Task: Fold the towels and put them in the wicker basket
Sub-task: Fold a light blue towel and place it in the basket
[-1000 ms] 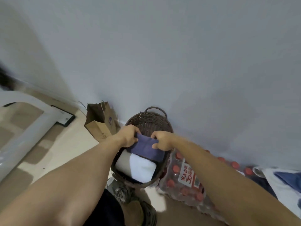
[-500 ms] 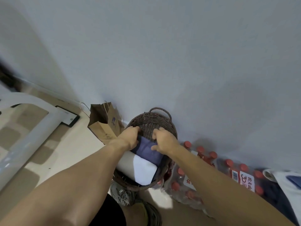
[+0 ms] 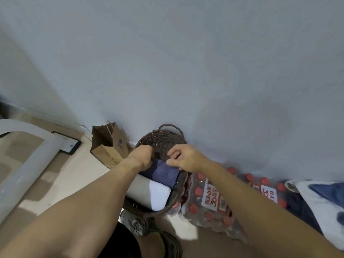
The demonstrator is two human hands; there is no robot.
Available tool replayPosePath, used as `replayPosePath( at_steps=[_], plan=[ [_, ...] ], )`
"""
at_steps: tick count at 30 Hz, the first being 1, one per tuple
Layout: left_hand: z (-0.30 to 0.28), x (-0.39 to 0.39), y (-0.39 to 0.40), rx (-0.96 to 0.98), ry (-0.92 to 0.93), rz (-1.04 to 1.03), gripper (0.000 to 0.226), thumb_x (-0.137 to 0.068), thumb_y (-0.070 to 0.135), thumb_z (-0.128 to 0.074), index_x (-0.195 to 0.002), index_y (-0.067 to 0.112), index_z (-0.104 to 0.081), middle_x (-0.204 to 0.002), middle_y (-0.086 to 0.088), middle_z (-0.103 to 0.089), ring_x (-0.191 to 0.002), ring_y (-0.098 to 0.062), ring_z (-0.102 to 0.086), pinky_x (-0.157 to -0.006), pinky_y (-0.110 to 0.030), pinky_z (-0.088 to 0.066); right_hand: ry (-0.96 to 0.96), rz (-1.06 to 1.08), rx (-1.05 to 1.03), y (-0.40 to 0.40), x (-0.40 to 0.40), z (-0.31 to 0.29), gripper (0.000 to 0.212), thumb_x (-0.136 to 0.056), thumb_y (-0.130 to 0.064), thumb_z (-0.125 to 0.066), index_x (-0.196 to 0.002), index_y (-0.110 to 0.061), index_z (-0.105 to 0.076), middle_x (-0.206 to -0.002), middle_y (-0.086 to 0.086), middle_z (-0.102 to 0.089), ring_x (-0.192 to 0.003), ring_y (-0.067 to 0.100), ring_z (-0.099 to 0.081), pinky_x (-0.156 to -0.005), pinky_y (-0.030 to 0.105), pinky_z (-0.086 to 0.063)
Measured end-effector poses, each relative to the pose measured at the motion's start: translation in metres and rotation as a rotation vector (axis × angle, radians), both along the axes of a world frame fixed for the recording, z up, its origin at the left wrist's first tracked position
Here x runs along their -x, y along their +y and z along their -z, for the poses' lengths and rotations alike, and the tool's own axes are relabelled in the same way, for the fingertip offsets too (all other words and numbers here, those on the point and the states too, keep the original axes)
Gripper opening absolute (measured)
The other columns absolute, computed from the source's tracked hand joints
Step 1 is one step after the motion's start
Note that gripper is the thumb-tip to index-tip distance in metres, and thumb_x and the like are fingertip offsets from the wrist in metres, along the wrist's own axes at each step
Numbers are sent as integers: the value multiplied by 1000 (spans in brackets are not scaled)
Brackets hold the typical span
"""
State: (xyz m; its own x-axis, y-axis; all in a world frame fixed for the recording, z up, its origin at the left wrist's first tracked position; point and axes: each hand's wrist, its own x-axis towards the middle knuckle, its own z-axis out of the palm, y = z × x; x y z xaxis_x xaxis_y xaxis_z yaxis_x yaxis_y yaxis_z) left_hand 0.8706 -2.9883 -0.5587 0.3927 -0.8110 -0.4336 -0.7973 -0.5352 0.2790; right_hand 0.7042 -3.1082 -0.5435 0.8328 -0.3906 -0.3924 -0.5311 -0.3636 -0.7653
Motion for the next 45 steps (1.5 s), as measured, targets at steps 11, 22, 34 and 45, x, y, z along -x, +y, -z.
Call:
replayPosePath(
  at_steps=[11, 22, 34, 45],
  plan=[
    [-70, 159, -105, 129, 340, 224, 12, -93, 30, -58, -97, 22, -66, -96, 0, -72, -88, -17, -67, -84, -27, -52, 270, 421, 340, -109, 302, -102, 16, -92, -35, -65, -97, -21, -69, -90, -6, -69, -79, 12, -65, -68, 19, -46],
    [-51, 430, -174, 159, 474, 482, 23, -93, 25, -55, -107, 11, -66, -110, -6, -68, -100, -26, -64, -87, -31, -51, 415, 894, 447, -124, 512, -52, 65, -86, -26, -72, -142, -6, -45, -138, 22, -51, -130, 35, -46, -106, 39, -39],
    [-5, 519, -244, 262, 687, 351, 70, -89, -9, -49, -151, 13, -27, -150, -10, -41, -136, -25, -44, -105, -22, -37, 386, 991, 236, -136, 491, -5, 33, -89, -23, -66, -120, -20, -56, -117, 8, -62, -102, 25, -59, -78, 27, -44],
    [-91, 488, -230, 520, 754, 302, 21, -91, 24, -67, -101, 6, -72, -86, -4, -72, -68, 1, -60, -65, -14, -48, -501, 1023, -78, -130, 496, -94, 33, -83, 0, -74, -104, -23, -64, -99, 6, -68, -96, 21, -67, -83, 28, -57]
  ],
)
